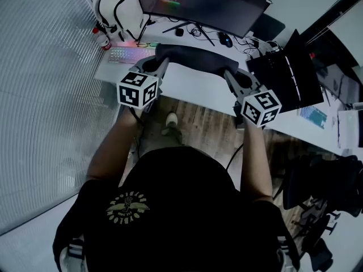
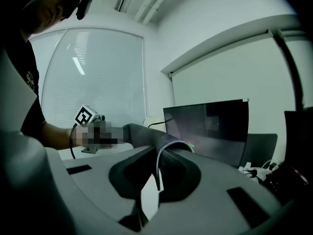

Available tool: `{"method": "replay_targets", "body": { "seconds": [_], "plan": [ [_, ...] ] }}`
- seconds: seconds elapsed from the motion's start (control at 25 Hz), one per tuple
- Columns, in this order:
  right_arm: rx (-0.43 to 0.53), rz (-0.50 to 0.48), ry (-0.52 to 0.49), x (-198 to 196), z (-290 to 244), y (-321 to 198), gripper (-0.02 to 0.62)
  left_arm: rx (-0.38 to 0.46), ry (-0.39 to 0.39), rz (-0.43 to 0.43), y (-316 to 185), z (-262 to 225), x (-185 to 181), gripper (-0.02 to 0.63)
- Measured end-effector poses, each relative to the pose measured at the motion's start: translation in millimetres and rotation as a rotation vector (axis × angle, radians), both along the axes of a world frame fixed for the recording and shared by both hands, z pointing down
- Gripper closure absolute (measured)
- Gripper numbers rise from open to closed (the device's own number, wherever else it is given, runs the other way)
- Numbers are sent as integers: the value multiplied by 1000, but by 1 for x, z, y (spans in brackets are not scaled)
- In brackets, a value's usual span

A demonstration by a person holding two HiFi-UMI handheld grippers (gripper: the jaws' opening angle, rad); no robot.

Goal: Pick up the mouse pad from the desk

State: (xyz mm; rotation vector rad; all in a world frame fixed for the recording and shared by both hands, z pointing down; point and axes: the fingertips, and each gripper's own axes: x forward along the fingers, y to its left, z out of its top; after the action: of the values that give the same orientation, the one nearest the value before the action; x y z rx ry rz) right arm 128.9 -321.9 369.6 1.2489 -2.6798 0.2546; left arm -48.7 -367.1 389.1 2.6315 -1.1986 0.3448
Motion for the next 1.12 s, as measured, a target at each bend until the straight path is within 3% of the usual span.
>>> {"method": "replay_targets", "body": {
  "seconds": [0.32,1.12],
  "plan": [
    [117,-19,-3,1,-69,-10,581,124,9,15,-9,-75,0,586],
    [319,-45,-29,0,-185,10,581,357,32,41,14,-202,1,586]
  ]
}}
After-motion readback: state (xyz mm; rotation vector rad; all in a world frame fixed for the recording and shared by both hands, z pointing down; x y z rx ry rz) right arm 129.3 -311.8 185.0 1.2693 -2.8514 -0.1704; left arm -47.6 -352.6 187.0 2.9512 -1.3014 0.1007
